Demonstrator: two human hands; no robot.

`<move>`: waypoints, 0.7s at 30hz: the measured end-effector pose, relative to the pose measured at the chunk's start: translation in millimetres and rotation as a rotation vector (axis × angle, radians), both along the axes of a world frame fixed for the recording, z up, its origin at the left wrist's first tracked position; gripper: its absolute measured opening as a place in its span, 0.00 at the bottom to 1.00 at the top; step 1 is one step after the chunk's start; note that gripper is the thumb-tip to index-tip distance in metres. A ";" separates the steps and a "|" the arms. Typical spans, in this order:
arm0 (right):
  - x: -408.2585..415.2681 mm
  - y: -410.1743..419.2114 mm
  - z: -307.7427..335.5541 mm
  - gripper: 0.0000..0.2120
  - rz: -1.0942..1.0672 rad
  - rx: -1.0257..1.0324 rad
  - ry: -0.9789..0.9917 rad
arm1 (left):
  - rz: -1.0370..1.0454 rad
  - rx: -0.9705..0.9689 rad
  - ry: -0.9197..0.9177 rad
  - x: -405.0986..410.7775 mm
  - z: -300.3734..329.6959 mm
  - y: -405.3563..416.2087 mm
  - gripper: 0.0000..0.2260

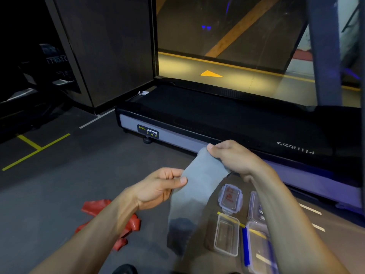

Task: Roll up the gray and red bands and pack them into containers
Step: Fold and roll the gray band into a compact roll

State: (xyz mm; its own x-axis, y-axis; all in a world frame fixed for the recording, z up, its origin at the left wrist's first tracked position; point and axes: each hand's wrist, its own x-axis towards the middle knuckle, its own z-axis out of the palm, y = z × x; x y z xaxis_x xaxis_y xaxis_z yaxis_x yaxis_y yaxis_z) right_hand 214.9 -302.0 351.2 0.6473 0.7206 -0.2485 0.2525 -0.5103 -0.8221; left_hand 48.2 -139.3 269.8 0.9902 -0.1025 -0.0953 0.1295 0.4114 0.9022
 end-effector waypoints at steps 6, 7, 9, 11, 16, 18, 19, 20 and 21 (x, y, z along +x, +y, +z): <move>-16.5 5.6 -6.1 0.24 -0.064 0.001 0.178 | -0.038 0.033 0.035 -5.1 3.6 12.6 0.14; -19.7 6.0 -6.2 0.21 -0.087 0.024 0.215 | -0.044 0.032 0.029 -5.7 4.1 14.1 0.14; -27.2 5.5 -5.4 0.18 -0.123 0.045 0.272 | -0.052 0.030 0.023 -6.8 4.2 17.1 0.15; -32.7 4.3 -7.9 0.19 -0.126 0.048 0.306 | -0.059 0.026 0.020 -8.2 3.7 19.3 0.17; -40.7 -2.3 -12.0 0.20 -0.105 0.121 0.396 | -0.117 0.022 0.022 -10.4 1.0 19.4 0.14; -41.3 -5.7 -13.3 0.19 -0.111 0.173 0.442 | -0.120 0.029 0.030 -10.6 -1.8 20.2 0.13; -41.5 -7.9 -13.6 0.19 -0.120 0.188 0.472 | -0.122 0.030 0.037 -10.8 -3.5 20.5 0.13; -41.0 -10.0 -14.7 0.19 -0.126 0.199 0.507 | -0.125 0.030 0.043 -10.9 -5.1 21.0 0.13; -41.5 -12.5 -14.8 0.19 -0.128 0.208 0.556 | -0.129 0.036 0.047 -11.1 -6.7 20.9 0.13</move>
